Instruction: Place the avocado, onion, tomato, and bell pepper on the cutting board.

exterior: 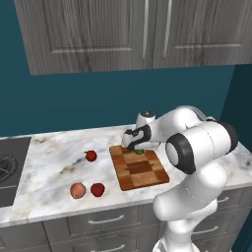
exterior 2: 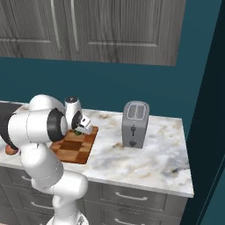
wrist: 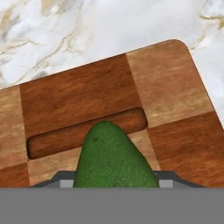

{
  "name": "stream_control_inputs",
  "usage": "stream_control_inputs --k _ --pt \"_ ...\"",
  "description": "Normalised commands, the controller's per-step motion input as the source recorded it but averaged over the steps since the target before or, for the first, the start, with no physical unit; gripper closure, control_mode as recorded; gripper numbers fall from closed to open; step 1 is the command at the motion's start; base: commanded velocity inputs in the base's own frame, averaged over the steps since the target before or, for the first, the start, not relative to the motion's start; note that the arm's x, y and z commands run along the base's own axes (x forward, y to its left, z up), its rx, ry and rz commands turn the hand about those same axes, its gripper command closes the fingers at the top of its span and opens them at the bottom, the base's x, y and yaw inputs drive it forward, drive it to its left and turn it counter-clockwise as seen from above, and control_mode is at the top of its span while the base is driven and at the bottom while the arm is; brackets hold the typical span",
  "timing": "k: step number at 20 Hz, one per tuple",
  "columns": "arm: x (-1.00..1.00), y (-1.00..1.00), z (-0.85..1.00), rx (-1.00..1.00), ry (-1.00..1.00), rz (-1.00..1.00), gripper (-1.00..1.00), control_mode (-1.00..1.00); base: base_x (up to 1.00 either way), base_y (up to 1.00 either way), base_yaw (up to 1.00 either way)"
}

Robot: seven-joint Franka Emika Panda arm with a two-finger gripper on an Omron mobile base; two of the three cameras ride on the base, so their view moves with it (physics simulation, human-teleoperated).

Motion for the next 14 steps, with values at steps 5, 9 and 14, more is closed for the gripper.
stream_control_inputs --k 5,9,14 --pt "0.01 0.0 0.0 0.0 0.0 0.0 -1.0 -1.0 0.0 0.0 0.0" --pt "0.04 0.0 0.02 0.0 0.0 0.0 -1.0 -1.0 0.0 0.0 0.0" --pt "0.1 0.05 0.39 0.0 0.0 0.0 -1.0 -1.0 0.0 0.0 0.0"
